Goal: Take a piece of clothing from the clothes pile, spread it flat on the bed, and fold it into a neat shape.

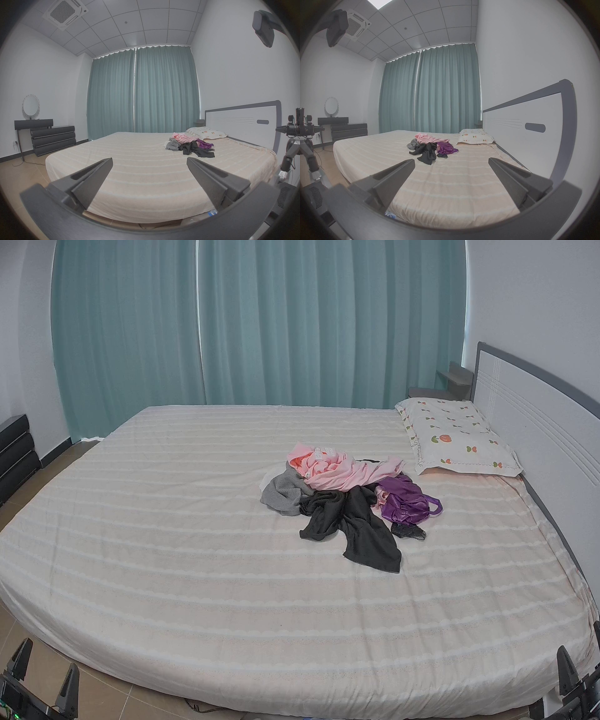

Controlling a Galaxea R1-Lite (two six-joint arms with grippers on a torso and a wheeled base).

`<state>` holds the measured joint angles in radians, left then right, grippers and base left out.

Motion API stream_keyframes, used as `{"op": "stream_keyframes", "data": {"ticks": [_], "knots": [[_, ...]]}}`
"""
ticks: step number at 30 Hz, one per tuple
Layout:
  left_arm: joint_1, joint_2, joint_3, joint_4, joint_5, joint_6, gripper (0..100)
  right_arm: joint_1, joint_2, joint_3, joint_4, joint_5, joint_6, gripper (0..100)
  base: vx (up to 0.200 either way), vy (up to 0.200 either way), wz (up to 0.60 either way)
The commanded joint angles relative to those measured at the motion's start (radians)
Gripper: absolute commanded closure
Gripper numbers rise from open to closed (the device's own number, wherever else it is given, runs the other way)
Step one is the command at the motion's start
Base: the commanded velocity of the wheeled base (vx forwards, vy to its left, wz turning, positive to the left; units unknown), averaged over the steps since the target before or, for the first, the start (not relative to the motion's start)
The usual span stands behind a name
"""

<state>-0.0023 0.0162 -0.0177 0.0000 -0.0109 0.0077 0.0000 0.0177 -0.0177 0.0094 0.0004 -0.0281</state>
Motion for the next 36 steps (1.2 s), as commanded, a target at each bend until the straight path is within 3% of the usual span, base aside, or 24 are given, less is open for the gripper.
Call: {"op": "stream_keyframes", "data": {"ticks": [1,6,8,12,14,22,27,36], "knots": [[0.001,-0.013,0.018,0.000,0.000,0.000,0,0.000,-0.018,0.012,-0.003,0.004,-0.001,0,0.000,0.000,0.00],[-0.001,-0.013,0.018,0.000,0.000,0.002,0,0.002,0.056,-0.140,0.012,0.059,0.023,0,0.000,0.000,0.00],[-0.001,-0.013,0.018,0.000,0.000,0.000,0,0.002,0.120,-0.127,0.024,0.130,-0.064,0,0.000,0.000,0.00],[0.001,-0.013,0.018,0.000,0.000,0.002,0,0.008,0.377,-0.143,-0.035,0.171,-0.003,0,0.000,0.000,0.00],[-0.001,-0.013,0.018,0.000,0.000,0.000,0,0.023,0.545,-0.154,-0.127,0.179,0.050,0,0.000,0.000,0.00],[0.001,-0.013,0.018,0.000,0.000,0.000,0,0.150,1.174,-0.249,-0.419,0.182,0.120,0,0.000,0.000,0.00],[0.001,-0.013,0.018,0.000,0.000,0.000,0,0.184,1.472,-0.366,-0.529,0.176,0.226,0,0.000,0.000,0.00],[0.001,-0.013,0.018,0.000,0.000,0.000,0,0.204,1.840,-0.604,-0.615,0.176,0.338,0,0.000,0.000,0.00]]}}
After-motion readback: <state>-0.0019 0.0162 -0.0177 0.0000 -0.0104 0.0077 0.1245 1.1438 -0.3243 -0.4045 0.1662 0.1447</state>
